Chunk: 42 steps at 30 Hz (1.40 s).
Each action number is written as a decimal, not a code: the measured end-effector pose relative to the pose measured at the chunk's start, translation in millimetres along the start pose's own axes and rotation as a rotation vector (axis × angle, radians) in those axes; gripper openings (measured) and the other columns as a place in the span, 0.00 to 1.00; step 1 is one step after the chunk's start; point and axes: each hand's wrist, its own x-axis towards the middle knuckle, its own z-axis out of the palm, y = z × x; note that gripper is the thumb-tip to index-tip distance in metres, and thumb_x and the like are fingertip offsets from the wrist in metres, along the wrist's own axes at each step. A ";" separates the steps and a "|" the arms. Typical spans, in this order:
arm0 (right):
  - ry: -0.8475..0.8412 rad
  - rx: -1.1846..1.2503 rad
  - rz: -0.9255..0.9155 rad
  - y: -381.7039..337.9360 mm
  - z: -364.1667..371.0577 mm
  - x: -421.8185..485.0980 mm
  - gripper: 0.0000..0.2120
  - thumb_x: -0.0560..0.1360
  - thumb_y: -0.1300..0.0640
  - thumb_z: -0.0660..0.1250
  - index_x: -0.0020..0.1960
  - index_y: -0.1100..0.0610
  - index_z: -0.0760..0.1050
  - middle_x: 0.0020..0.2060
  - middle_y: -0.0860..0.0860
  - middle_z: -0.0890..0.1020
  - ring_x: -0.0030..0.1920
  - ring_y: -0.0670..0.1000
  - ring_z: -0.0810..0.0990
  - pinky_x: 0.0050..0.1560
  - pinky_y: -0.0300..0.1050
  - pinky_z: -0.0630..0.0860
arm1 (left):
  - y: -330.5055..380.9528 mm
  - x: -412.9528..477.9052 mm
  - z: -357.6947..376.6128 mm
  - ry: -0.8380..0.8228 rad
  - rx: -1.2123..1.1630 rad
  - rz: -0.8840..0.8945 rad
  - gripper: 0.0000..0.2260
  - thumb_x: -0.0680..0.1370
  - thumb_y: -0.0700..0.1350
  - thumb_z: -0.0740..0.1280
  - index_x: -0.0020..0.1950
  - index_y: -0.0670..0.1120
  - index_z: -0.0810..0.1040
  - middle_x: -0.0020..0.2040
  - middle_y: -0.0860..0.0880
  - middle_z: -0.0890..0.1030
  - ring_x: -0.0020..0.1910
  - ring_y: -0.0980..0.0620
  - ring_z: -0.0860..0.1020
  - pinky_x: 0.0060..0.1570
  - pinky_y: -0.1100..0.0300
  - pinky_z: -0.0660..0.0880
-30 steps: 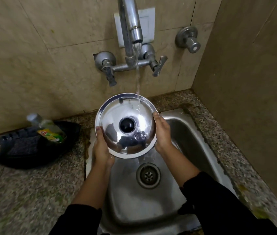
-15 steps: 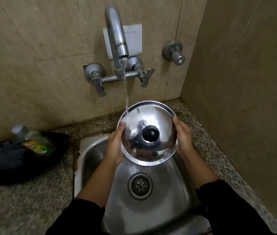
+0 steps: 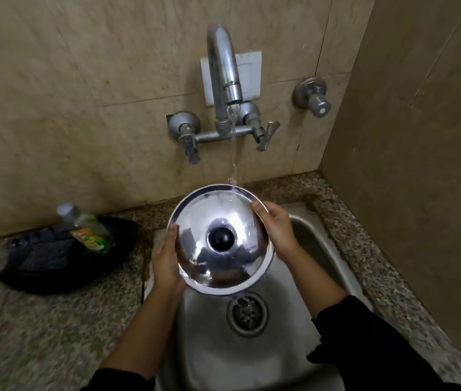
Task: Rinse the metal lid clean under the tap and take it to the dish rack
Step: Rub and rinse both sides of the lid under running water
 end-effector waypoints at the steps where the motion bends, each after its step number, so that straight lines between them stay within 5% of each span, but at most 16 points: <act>1: -0.032 0.010 0.020 1.1 5.8 -1.1 0.09 0.77 0.57 0.66 0.54 0.60 0.80 0.44 0.55 0.84 0.44 0.51 0.82 0.44 0.42 0.79 | -0.5 1.5 -5.6 0.061 -0.006 -0.020 0.16 0.75 0.54 0.68 0.52 0.43 0.83 0.51 0.45 0.84 0.53 0.46 0.81 0.55 0.52 0.77; 4: -0.046 0.066 0.058 1.5 20.8 -6.9 0.09 0.77 0.58 0.65 0.56 0.59 0.79 0.46 0.57 0.84 0.45 0.53 0.83 0.45 0.44 0.80 | -5.3 12.7 -13.7 0.165 -0.021 -0.112 0.24 0.69 0.63 0.70 0.53 0.46 0.81 0.56 0.45 0.82 0.54 0.45 0.80 0.59 0.47 0.75; 7: 0.059 0.040 0.035 -8.0 22.8 -7.5 0.07 0.78 0.57 0.65 0.47 0.60 0.80 0.41 0.61 0.82 0.41 0.59 0.80 0.44 0.48 0.76 | -8.1 17.5 -11.7 0.067 0.149 -0.212 0.18 0.77 0.54 0.65 0.58 0.42 0.79 0.59 0.39 0.80 0.50 0.47 0.78 0.54 0.55 0.75; 9: 0.054 -0.146 -0.077 -13.2 15.9 -7.9 0.12 0.77 0.55 0.66 0.44 0.64 0.79 0.39 0.68 0.80 0.40 0.66 0.79 0.43 0.53 0.75 | -3.8 10.8 -3.9 -0.063 0.351 -0.189 0.13 0.80 0.48 0.62 0.58 0.42 0.77 0.54 0.40 0.81 0.42 0.49 0.78 0.44 0.57 0.75; 11: -0.038 -0.413 -0.210 -22.7 8.8 -17.1 0.11 0.77 0.51 0.66 0.43 0.58 0.81 0.37 0.61 0.82 0.39 0.61 0.81 0.41 0.56 0.77 | 4.2 5.9 4.5 -0.147 0.487 -0.172 0.14 0.81 0.54 0.58 0.54 0.46 0.77 0.52 0.44 0.81 0.43 0.50 0.78 0.43 0.57 0.73; 13: -0.177 -0.715 -0.392 -31.0 2.0 -32.5 0.10 0.77 0.49 0.65 0.47 0.51 0.83 0.35 0.50 0.84 0.37 0.51 0.81 0.36 0.49 0.74 | 15.5 3.1 13.4 -0.263 0.555 -0.289 0.27 0.78 0.65 0.51 0.53 0.45 0.78 0.50 0.43 0.83 0.46 0.47 0.81 0.45 0.56 0.76; 15: -0.318 -0.981 -0.627 -30.2 3.6 -48.8 0.11 0.77 0.48 0.63 0.48 0.50 0.83 0.36 0.49 0.84 0.37 0.51 0.81 0.34 0.44 0.69 | 19.2 2.4 21.6 -0.401 0.611 -0.458 0.37 0.74 0.72 0.49 0.55 0.41 0.77 0.51 0.39 0.83 0.50 0.43 0.83 0.47 0.53 0.80; 17: -0.428 -1.148 -0.753 -17.4 9.4 -62.2 0.14 0.75 0.49 0.60 0.50 0.51 0.82 0.39 0.51 0.84 0.40 0.55 0.82 0.33 0.44 0.70 | 17.2 -3.8 25.0 -0.423 0.601 -0.559 0.28 0.76 0.64 0.58 0.52 0.40 0.77 0.46 0.39 0.83 0.46 0.43 0.83 0.43 0.52 0.81; 19: -0.465 -1.214 -0.795 0.7 16.6 -75.1 0.18 0.71 0.48 0.57 0.54 0.51 0.81 0.42 0.52 0.83 0.41 0.58 0.82 0.33 0.47 0.74 | 7.6 -9.6 24.0 -0.352 0.549 -0.584 0.10 0.78 0.46 0.62 0.43 0.41 0.76 0.31 0.44 0.82 0.32 0.49 0.82 0.31 0.57 0.81; 22: -0.494 -1.207 -0.738 21.3 19.4 -88.2 0.24 0.69 0.45 0.56 0.58 0.53 0.78 0.47 0.52 0.82 0.44 0.59 0.81 0.37 0.49 0.77 | -4.6 -6.7 13.2 -0.267 0.494 -0.566 0.12 0.75 0.33 0.57 0.33 0.41 0.69 0.18 0.48 0.73 0.17 0.54 0.74 0.20 0.66 0.73; 25: -0.572 -1.135 -0.611 31.8 16.2 -92.1 0.21 0.74 0.39 0.59 0.58 0.50 0.77 0.49 0.51 0.81 0.49 0.54 0.80 0.43 0.48 0.75 | -8.4 -5.8 2.2 -0.283 0.509 -0.569 0.07 0.73 0.30 0.59 0.37 0.37 0.74 0.22 0.45 0.78 0.21 0.51 0.78 0.24 0.64 0.76; 29: -0.315 -0.989 -0.480 34.5 3.1 -72.2 0.19 0.77 0.42 0.57 0.47 0.53 0.81 0.45 0.50 0.82 0.49 0.53 0.80 0.45 0.48 0.75 | -5.0 -8.9 1.3 -0.339 0.496 -0.505 0.13 0.71 0.28 0.60 0.52 0.35 0.78 0.31 0.42 0.83 0.28 0.46 0.82 0.28 0.57 0.80; 34: 0.130 -1.131 -0.434 24.0 -4.8 -20.5 0.12 0.77 0.52 0.62 0.59 0.53 0.77 0.54 0.55 0.79 0.57 0.58 0.74 0.57 0.52 0.70 | -5.7 -9.0 9.1 -0.410 0.449 -0.478 0.19 0.70 0.29 0.60 0.60 0.36 0.77 0.50 0.35 0.82 0.45 0.36 0.82 0.45 0.48 0.80; 36: 0.026 -1.224 -0.423 12.1 3.3 -1.2 0.13 0.78 0.51 0.61 0.60 0.53 0.76 0.56 0.56 0.77 0.59 0.59 0.72 0.58 0.53 0.68 | -4.8 -9.1 19.1 -0.428 0.446 -0.453 0.20 0.69 0.28 0.61 0.58 0.37 0.79 0.52 0.34 0.82 0.47 0.36 0.81 0.46 0.48 0.79; 39: -0.425 -1.234 -0.610 -6.9 27.7 12.5 0.11 0.79 0.52 0.61 0.56 0.53 0.79 0.53 0.55 0.81 0.56 0.58 0.76 0.55 0.52 0.68 | -3.6 -6.2 32.1 -0.434 0.464 -0.366 0.19 0.67 0.26 0.61 0.53 0.39 0.80 0.43 0.40 0.83 0.40 0.41 0.81 0.40 0.55 0.77; 42: -0.654 -1.250 -0.718 -15.9 39.3 24.4 0.10 0.78 0.52 0.63 0.54 0.52 0.80 0.51 0.52 0.83 0.54 0.55 0.79 0.54 0.51 0.71 | -0.5 3.2 36.4 -0.443 0.493 -0.249 0.17 0.66 0.28 0.65 0.52 0.41 0.81 0.46 0.41 0.84 0.47 0.40 0.81 0.45 0.54 0.76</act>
